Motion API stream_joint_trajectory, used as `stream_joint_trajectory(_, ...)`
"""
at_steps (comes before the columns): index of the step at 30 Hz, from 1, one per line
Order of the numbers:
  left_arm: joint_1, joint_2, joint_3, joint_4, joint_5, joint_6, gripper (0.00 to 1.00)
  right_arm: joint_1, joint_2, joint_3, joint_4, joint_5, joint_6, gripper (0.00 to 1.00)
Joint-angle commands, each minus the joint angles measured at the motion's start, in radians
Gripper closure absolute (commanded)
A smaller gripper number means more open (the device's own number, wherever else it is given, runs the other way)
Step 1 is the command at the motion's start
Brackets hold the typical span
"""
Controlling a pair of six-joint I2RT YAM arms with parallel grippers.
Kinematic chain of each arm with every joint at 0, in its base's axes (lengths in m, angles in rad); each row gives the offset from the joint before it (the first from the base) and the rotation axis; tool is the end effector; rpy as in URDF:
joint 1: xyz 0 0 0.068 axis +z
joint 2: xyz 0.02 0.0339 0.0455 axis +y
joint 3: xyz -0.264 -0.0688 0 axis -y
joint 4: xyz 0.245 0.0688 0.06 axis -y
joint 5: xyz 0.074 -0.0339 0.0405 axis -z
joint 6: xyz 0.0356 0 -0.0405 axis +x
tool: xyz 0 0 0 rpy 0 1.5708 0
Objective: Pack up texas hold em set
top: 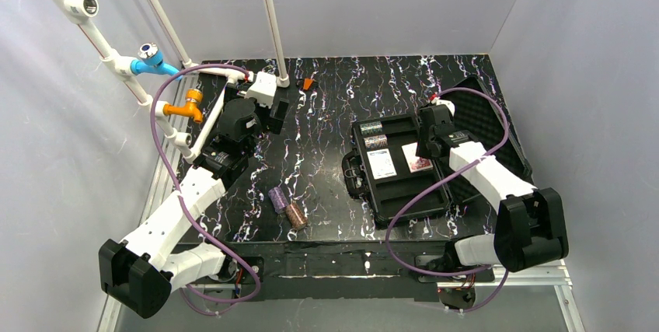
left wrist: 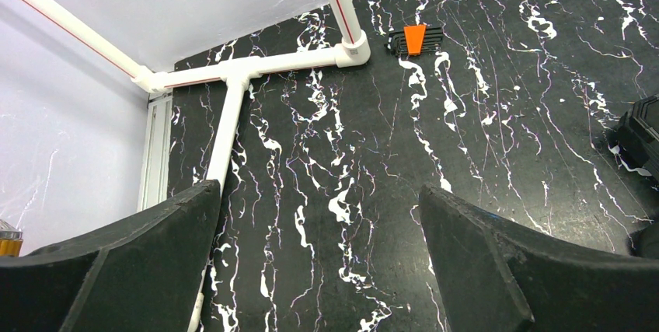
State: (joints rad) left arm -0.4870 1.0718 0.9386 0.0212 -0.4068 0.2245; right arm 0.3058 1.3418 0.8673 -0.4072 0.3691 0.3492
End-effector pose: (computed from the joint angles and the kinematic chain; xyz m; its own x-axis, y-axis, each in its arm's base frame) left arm 0.2280 -0.1048 0.3603 -0.0780 0.2726 -0.9590 0.1022 0.9590 0.2643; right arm 0.2648 0.0701 0.2293 -0.7128 0.1096 -0.6927 0.1935 0.9801 -0.0441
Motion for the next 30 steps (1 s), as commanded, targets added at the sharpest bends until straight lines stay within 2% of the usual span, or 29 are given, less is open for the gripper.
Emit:
stream_joint_trajectory(1,-0.004,-0.016,0.005,0.015,-0.001,-0.002,0.00,-0.017,-0.026,-0.023,0.019,-0.038,0.017,0.59)
stream_joint_trajectory(30,-0.004,-0.038,0.011,0.003,0.013,0.001,0.01,-0.028,-0.047,-0.107,0.044,-0.174,0.036,0.67)
